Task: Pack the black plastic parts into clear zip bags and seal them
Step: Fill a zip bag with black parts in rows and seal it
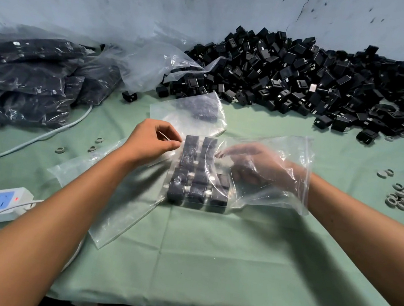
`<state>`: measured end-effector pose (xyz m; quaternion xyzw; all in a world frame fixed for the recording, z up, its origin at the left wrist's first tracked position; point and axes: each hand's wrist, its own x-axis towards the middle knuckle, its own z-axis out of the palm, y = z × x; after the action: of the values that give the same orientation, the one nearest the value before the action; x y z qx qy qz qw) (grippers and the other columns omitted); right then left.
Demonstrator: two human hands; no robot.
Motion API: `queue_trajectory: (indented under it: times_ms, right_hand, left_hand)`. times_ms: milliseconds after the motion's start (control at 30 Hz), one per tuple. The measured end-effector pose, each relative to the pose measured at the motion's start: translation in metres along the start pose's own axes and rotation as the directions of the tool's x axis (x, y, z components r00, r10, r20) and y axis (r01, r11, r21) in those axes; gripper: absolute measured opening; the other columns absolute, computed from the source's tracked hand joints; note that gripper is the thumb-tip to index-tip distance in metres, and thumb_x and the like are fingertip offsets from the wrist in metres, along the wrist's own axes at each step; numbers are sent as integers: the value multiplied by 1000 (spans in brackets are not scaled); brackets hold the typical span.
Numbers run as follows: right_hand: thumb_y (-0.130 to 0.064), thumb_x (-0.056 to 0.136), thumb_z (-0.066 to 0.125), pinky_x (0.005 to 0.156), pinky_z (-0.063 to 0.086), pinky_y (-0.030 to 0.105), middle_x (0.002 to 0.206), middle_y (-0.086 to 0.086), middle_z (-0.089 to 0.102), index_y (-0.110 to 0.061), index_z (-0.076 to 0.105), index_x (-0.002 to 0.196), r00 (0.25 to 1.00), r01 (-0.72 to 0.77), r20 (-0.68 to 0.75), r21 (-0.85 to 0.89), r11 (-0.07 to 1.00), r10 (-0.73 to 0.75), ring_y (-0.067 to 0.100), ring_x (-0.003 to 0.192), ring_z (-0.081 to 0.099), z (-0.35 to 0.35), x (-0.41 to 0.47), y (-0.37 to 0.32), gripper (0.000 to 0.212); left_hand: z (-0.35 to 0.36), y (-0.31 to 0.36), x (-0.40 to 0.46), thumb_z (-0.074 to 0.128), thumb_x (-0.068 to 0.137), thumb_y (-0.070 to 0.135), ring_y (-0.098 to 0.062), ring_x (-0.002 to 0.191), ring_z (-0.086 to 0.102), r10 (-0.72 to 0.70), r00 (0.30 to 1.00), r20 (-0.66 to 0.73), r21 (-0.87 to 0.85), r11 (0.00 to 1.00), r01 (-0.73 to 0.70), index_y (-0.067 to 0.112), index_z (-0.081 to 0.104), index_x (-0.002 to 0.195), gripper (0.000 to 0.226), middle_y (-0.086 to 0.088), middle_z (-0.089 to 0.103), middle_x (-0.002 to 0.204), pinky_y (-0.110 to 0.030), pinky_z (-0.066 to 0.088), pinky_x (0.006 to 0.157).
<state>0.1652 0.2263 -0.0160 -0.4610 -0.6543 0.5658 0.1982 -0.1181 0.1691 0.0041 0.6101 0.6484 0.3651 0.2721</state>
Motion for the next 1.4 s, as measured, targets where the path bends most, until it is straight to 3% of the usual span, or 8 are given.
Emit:
queue_trajectory:
  times_ms: [133, 333, 467, 633, 833, 1200, 1300, 1400]
  right_hand:
    - [-12, 103, 58, 53, 54, 25, 90, 3, 79, -20, 76, 118, 998, -2, 69, 16, 1000, 1, 9, 57, 63, -1, 4, 3, 25]
    - [-12, 101, 60, 68, 59, 29, 96, 14, 72, -18, 78, 106, 997, -29, 69, 152, 988, 19, 16, 73, 68, -1, 9, 6, 20]
    - [-6, 105, 50, 64, 56, 19, 84, -18, 73, -21, 64, 132, 995, 104, 9, 5, 995, -104, -5, 69, 68, 2, 8, -1, 34]
    - [-4, 100, 55, 51, 51, 22, 62, -2, 63, -11, 61, 135, 973, -69, 229, 420, 905, -32, 9, 52, 58, 3, 2, -7, 36]
    - [0, 102, 54, 64, 50, 27, 63, 2, 65, -7, 59, 139, 964, -111, 263, 504, 857, -30, 12, 53, 60, 6, 0, -6, 38]
    - [-28, 88, 64, 84, 54, 20, 93, -16, 75, -26, 77, 104, 968, 193, 168, -20, 981, -187, 5, 89, 68, -2, 15, 3, 21]
    - [-16, 102, 57, 64, 58, 18, 81, -18, 75, -30, 73, 107, 993, 101, 63, -23, 995, -99, 7, 78, 69, -10, 12, 6, 22]
    - [-8, 107, 49, 77, 61, 34, 98, 13, 75, -6, 62, 133, 954, -53, 298, 27, 998, 42, 21, 82, 71, -42, -1, 1, 30]
  left_hand:
    - [9, -1, 4, 73, 89, -3, -18, 73, 63, -62, 998, -28, -11, 998, 62, 14, 74, 87, 18, -5, 71, 82, -36, 57, 75]
    - [17, -2, 9, 64, 92, -5, -26, 88, 71, -76, 993, -94, 13, 997, 77, 14, 73, 102, 23, -7, 71, 100, -34, 61, 74]
    - [20, 1, 12, 58, 96, -2, -17, 97, 66, -41, 996, -78, 71, 996, 46, 19, 71, 120, 34, 2, 69, 118, -39, 57, 92]
    - [27, 6, 15, 54, 100, 2, -13, 113, 59, -10, 999, -40, 145, 989, 16, 21, 70, 126, 37, 3, 67, 125, -28, 47, 95]
    - [37, 13, 20, 52, 102, 6, -19, 127, 55, 78, 997, 24, 261, 962, -82, 17, 69, 129, 34, -2, 66, 132, -39, 42, 112]
    - [70, 36, 11, 41, 108, 36, -25, 119, 55, 215, 970, 113, 490, 837, -243, 14, 61, 133, 39, -6, 66, 127, -43, 40, 106]
    - [83, 41, 4, 27, 107, 55, -26, 138, 43, 154, 970, 190, 540, 809, -234, 15, 43, 150, 60, -8, 53, 147, -51, 24, 121]
    - [91, 37, 0, 17, 104, 64, -21, 157, 13, 92, 972, 215, 609, 766, -207, 19, 19, 163, 74, -3, 21, 169, -47, 3, 129]
